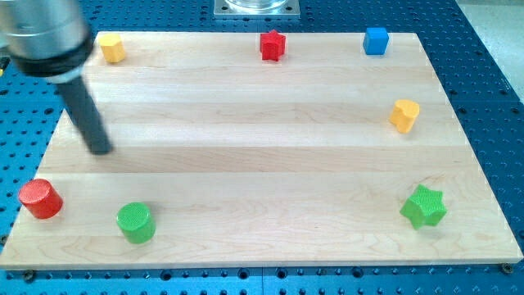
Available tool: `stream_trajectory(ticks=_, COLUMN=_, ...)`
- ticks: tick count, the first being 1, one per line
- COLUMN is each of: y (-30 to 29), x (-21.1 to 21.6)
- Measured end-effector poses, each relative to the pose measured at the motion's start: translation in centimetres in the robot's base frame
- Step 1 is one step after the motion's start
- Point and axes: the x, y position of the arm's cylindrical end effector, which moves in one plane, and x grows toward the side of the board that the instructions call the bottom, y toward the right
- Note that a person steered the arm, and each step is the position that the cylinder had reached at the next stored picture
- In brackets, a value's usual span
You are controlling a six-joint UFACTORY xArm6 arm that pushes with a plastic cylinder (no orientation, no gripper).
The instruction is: Push the red circle into the green circle
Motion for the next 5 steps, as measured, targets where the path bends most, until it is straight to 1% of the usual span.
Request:
stream_trajectory(ticks=1, y=-4.3, x=0.9)
stream_trajectory(ticks=3, y=-4.8, x=1.6)
stream_trajectory(ticks=4, y=-4.7, x=3.8)
stream_trajectory(ticks=5, y=-4.5, x=8.5)
